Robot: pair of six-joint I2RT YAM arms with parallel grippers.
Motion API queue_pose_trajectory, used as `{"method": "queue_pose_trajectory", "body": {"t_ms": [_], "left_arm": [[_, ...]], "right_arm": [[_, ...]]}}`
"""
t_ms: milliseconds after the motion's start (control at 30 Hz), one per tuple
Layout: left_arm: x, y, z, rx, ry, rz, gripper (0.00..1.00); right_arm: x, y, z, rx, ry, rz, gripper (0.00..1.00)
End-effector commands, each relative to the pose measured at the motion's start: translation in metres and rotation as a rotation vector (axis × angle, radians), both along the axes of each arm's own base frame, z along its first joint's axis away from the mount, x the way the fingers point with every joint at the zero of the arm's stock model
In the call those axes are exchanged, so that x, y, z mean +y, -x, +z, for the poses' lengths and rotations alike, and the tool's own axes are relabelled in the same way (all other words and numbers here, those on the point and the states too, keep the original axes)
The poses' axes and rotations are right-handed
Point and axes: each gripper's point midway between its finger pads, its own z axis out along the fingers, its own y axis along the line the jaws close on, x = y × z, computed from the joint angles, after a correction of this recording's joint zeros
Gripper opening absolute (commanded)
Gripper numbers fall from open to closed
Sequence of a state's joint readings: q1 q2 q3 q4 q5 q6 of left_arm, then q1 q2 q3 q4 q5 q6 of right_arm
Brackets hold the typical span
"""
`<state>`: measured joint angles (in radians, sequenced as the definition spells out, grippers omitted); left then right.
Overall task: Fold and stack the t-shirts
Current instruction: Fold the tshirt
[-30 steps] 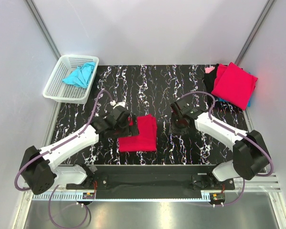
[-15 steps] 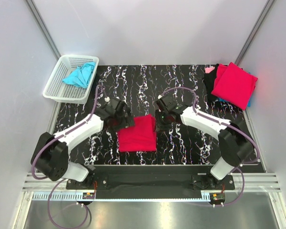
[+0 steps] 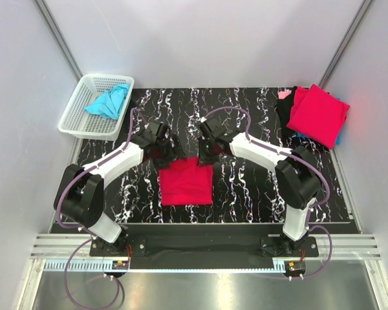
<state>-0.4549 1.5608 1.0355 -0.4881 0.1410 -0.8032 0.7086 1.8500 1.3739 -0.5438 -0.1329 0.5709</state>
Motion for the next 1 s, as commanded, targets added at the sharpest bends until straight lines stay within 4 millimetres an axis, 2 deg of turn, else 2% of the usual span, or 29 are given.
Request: {"method": "queue_pose_trajectory", "body": {"t_ms": [0,100,233,267,367,567,667,800,933,967], "left_arm": [[-0.016,-0.017,0.033,-0.074,0.095,-0.019,0.83],[-0.015,-0.020,0.033,-0.081,0.089,-0.012,0.77],[-0.018,-0.024,0.023,-0.053,0.101,-0.018,0.60],[-0.019,-0.024,0.021,-0.047,0.101,-0.017,0.54],[-0.020,-0.025,0.016,-0.031,0.100,-0.012,0.43],[-0.017,-0.024,0.011,-0.027,0.087,-0.010,0.42],[-0.015,-0.025,0.003,-0.017,0.066,-0.005,0.45],[-0.003,-0.026,-0.015,0.005,-0.011,0.018,0.46],[0.024,-0.022,-0.043,0.060,-0.170,0.069,0.46],[0.025,-0.021,-0.047,0.073,-0.179,0.068,0.46]], "right_arm": [[0.015,-0.015,0.013,-0.061,-0.023,0.036,0.16],[0.017,-0.021,0.010,-0.068,-0.009,0.048,0.17],[0.021,-0.027,-0.006,-0.053,0.011,0.059,0.17],[0.021,-0.027,-0.009,-0.048,0.015,0.061,0.17],[0.023,-0.028,-0.018,-0.037,0.026,0.065,0.17],[0.022,-0.032,-0.026,-0.035,0.044,0.067,0.17],[0.023,-0.034,-0.027,-0.040,0.047,0.067,0.17],[0.022,-0.037,-0.030,-0.043,0.052,0.063,0.17],[0.019,-0.040,-0.032,-0.041,0.056,0.062,0.17],[0.019,-0.039,-0.033,-0.038,0.057,0.064,0.17]]}}
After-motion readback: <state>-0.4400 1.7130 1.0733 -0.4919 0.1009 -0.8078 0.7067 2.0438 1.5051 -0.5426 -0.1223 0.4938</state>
